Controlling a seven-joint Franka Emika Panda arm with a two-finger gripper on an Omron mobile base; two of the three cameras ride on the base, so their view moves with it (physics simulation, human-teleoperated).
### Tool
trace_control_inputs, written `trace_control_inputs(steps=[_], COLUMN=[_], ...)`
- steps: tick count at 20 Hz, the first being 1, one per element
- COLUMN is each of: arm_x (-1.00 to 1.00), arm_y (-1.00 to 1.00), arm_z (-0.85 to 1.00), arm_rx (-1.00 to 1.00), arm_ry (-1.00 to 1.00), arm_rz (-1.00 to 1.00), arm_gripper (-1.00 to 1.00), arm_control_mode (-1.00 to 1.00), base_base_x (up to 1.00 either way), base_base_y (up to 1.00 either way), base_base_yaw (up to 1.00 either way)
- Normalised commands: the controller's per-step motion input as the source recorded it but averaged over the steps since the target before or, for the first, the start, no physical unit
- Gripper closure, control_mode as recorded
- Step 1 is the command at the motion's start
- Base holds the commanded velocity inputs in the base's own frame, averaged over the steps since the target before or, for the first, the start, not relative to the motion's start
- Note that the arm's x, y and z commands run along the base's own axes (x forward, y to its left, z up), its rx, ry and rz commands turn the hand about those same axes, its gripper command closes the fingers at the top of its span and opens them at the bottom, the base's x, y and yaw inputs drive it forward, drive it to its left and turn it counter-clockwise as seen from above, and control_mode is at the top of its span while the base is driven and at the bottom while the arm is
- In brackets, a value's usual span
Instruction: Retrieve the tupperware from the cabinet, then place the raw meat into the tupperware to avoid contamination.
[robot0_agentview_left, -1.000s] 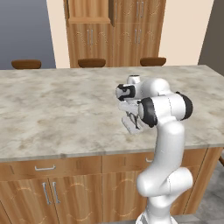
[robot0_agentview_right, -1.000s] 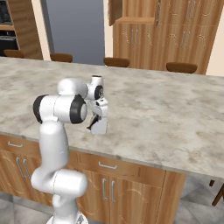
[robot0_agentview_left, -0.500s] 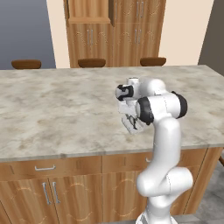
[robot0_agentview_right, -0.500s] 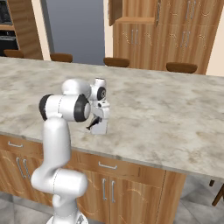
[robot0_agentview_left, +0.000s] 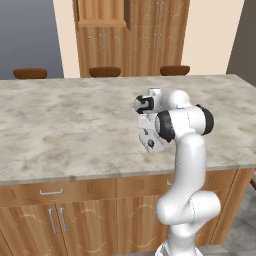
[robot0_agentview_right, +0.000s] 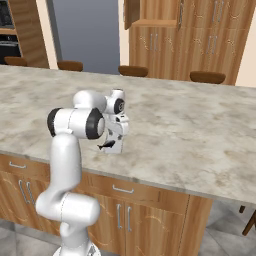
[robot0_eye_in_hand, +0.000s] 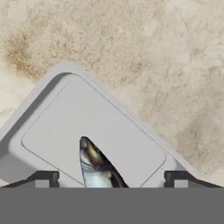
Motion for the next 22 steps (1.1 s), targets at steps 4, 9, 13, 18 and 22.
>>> trace_control_inputs(steps=[4,9,13,18,22], arm_x=[-0.13,-0.53,-0.77,-0.64,-0.52], arm_y=[-0.02,0.01,0.10,0.11,0.17], arm_z=[0.43,0.38,0.26,0.55,0.45], arm_rx=[0.00,0.00,0.00,0.00,0.01], arm_ry=[-0.02,0.01,0.02,-0.01,0.00], arm_rz=[0.01,0.00,0.00,0.05,0.02], arm_gripper=[-1.00,-1.00,-1.00,-1.00,-1.00], arm_control_mode=[-1.00,-1.00,-1.00,-1.00,-1.00], base_base_x=[0.00,0.00,0.00,0.00,0.00], base_base_y=[0.00,0.00,0.00,0.00,0.00], base_base_yaw=[0.00,0.00,0.00,0.00,0.00])
